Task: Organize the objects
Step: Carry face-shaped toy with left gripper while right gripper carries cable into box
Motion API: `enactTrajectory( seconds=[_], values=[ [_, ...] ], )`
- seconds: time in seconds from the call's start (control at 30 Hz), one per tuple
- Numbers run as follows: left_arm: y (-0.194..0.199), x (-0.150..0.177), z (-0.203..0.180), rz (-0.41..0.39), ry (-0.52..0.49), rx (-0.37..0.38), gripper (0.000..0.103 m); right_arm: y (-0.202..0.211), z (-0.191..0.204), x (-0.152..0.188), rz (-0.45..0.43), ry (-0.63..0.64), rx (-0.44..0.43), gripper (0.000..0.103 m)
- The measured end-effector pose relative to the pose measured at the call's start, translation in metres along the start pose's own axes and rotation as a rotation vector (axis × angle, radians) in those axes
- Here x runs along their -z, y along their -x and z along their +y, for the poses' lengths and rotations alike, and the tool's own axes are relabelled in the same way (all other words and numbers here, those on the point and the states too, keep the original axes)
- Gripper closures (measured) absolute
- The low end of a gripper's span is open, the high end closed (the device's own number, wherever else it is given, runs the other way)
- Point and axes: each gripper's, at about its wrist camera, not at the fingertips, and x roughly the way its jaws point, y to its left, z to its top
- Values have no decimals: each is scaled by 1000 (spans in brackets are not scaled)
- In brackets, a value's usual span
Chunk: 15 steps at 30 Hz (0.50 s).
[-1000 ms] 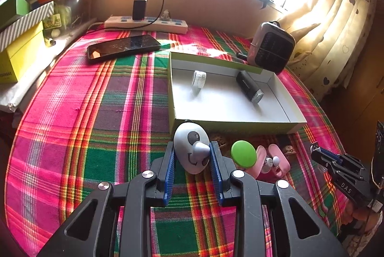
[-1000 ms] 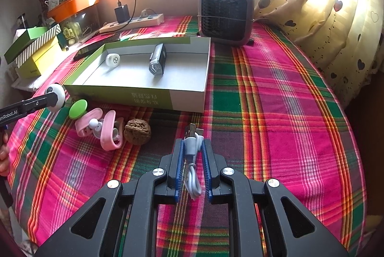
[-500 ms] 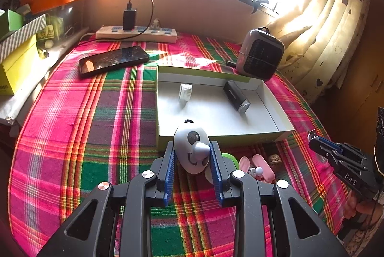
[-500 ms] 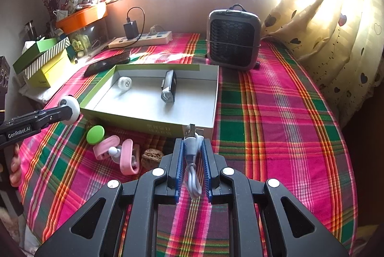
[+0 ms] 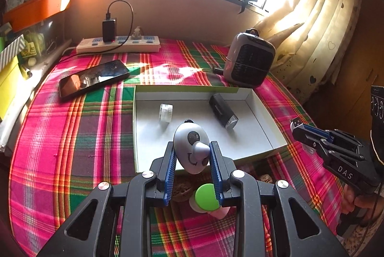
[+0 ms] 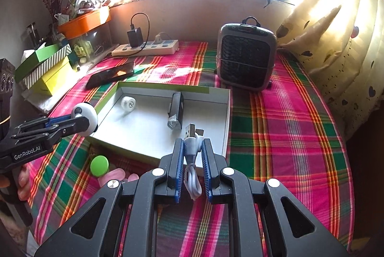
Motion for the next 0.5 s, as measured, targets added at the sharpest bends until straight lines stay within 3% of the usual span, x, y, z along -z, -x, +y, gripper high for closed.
enactTrajectory(
  seconds=[0.5],
  values=[
    [-37, -33, -8, 28, -25, 28, 78, -40, -5, -31, 40, -5, -2, 87]
  ],
)
